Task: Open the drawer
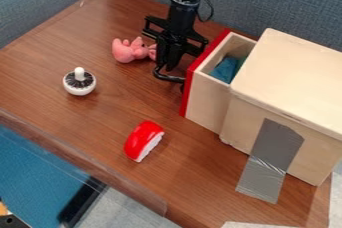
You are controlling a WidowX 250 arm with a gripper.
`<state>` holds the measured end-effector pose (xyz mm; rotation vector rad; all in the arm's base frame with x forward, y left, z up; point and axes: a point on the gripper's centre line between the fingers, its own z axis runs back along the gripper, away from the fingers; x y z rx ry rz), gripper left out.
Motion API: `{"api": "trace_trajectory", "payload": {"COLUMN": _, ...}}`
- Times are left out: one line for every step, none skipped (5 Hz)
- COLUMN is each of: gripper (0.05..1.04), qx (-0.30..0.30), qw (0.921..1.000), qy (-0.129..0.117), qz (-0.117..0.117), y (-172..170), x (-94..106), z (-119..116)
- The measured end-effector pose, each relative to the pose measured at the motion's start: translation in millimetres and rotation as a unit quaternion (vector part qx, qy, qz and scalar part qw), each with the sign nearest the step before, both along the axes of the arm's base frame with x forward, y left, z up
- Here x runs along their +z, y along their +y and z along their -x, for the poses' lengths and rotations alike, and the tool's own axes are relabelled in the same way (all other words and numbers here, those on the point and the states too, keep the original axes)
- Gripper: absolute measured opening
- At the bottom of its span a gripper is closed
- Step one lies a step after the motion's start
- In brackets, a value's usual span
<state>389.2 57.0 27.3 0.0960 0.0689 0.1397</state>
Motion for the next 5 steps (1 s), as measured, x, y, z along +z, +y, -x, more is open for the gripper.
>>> {"api": "trace_trajectory", "payload": {"gripper": 0.128, "qx": 0.009, "qw": 0.9999, "qy": 0.000, "qz": -0.007, "y": 14, "x": -0.1, "z": 2}}
{"api": "trace_trajectory", "payload": {"gripper": 0.128, "qx": 0.028, "qw": 0.9995, "qy": -0.002, "qz": -0.014, "y": 34, "x": 0.8, "z": 8}}
{"api": "trace_trajectory", "payload": {"gripper": 0.128, "qx": 0.034, "qw": 0.9993, "qy": -0.005, "qz": -0.015, "y": 36, "x": 2.8, "z": 11}}
{"api": "trace_trajectory", "payload": {"gripper": 0.169, "qx": 0.039, "qw": 0.9991, "qy": -0.004, "qz": -0.015, "y": 37, "x": 2.8, "z": 11}}
{"api": "trace_trajectory", "payload": {"gripper": 0.398, "qx": 0.063, "qw": 0.9977, "qy": -0.018, "qz": -0.014, "y": 43, "x": 9.0, "z": 6}}
